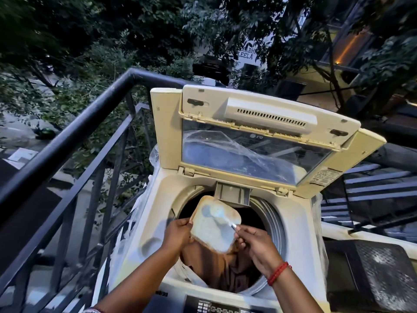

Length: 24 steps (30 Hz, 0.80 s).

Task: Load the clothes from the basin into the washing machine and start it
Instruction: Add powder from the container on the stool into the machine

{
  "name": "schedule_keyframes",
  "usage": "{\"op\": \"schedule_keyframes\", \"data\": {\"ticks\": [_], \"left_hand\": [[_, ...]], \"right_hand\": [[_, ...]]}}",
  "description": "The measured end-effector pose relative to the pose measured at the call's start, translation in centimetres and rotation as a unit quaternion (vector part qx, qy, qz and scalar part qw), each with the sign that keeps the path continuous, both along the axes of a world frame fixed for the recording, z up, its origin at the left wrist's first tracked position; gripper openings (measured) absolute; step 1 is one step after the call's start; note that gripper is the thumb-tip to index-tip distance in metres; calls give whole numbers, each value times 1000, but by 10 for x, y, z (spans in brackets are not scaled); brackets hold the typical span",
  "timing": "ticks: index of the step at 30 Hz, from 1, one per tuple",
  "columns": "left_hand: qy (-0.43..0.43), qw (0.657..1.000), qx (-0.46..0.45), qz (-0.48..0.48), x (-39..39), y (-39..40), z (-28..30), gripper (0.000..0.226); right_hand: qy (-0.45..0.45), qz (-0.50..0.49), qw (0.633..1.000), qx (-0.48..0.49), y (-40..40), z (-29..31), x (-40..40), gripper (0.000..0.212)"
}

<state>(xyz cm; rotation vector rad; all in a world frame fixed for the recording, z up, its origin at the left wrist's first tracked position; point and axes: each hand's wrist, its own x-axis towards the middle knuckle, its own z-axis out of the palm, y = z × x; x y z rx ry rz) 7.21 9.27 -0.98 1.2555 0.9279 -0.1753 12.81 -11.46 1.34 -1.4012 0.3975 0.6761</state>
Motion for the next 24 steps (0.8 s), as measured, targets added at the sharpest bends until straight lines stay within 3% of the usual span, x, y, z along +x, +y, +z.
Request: {"op": "schedule_keyframes", "data": {"ticks": [4,8,10,13,15,17,20,24], "left_hand": [[9,1000,-6,-3,-1,3,-2,21],[15,1000,-19,4,-6,4,-5,20],[17,1000,-23,4,-9,4,-7,20],[15,999,-35,8,-12,3,-6,19],[13,999,-38,13,-14,3,-5,18],[9,999,-40,15,-15,2,-2,16],[6,999,-43,14,-15,-2,-1,15],[3,999,-52,16,-14,-8,2,18]], "right_hand": [[-114,2,983,-142,-6,0,33,11],[-216,33,934,-282,-11,-7,60,13],[-313,88,867,-377,-10,-9,67,11],[-440,202,727,-486,-6,-19,71,12],[-505,268,646,-507,-3,-23,70,22],[-555,309,598,-489,-1,-19,66,35],[-581,313,571,-488,-1,-16,66,40],[-534,254,634,-499,-11,-26,73,22]]}}
